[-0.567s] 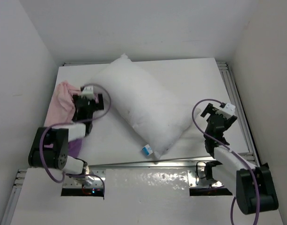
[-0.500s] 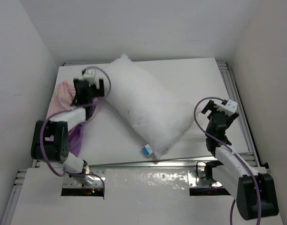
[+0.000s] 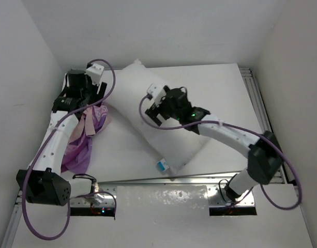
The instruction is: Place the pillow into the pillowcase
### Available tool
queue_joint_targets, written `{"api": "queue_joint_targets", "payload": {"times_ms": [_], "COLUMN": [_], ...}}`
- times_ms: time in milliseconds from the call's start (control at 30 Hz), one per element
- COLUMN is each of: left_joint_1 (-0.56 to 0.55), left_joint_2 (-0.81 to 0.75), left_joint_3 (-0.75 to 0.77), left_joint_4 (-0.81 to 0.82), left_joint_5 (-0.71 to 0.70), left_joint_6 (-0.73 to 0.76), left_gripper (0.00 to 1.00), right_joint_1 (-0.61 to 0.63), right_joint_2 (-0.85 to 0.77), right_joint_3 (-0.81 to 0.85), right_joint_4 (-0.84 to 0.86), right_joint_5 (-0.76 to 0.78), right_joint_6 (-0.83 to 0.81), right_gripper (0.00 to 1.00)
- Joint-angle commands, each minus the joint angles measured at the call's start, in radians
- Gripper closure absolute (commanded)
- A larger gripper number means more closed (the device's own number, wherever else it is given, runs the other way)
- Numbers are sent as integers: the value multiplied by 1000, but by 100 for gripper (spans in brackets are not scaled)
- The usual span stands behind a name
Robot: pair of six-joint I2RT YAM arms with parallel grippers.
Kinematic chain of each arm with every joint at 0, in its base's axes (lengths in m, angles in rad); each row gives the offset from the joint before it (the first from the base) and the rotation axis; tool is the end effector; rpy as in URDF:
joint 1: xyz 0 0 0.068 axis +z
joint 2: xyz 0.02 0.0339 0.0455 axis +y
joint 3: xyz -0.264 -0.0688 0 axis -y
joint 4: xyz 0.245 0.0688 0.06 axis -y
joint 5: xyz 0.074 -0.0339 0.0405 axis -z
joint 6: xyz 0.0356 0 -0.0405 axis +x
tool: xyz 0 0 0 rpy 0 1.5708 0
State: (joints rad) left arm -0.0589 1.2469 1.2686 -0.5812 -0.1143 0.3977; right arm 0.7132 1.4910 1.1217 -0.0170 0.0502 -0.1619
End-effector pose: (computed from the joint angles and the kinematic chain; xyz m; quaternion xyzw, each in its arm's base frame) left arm 0.2721 -0.0120 0.3710 0.1707 0.8570 0.1308 0.4682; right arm 0.2663 0.2280 0.3029 -0.3388 0.7572 0.1318 0.5427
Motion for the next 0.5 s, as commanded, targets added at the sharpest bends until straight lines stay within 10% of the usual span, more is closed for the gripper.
{"api": "queue_joint_targets", "payload": {"times_ms": [0, 267, 367, 400, 467], "left_joint_1": [14, 47, 93, 100, 100], "left_joint_2": [29, 106, 202, 248, 290], "left_joint_3": [-102, -364, -350, -345, -342], "left_joint_4": [-158, 104, 142, 150, 162], "left_joint_5": [-94, -258, -280, -280, -275], "left_joint_6": [47, -14, -68, -82, -82], "left_gripper": [27, 5, 17, 20, 34], "right_joint_1": [78, 143, 137, 134, 100], "right_joint_2": [110, 320, 351, 339, 307], "right_joint_3": [76, 112, 75, 54, -24], "right_joint_4": [-91, -21, -49, -46, -11], "right_joint_5": [86, 324, 468, 497, 548], "right_joint_6": [-82, -10, -27, -33, -25], "right_gripper": [1, 7, 55, 90, 100]}}
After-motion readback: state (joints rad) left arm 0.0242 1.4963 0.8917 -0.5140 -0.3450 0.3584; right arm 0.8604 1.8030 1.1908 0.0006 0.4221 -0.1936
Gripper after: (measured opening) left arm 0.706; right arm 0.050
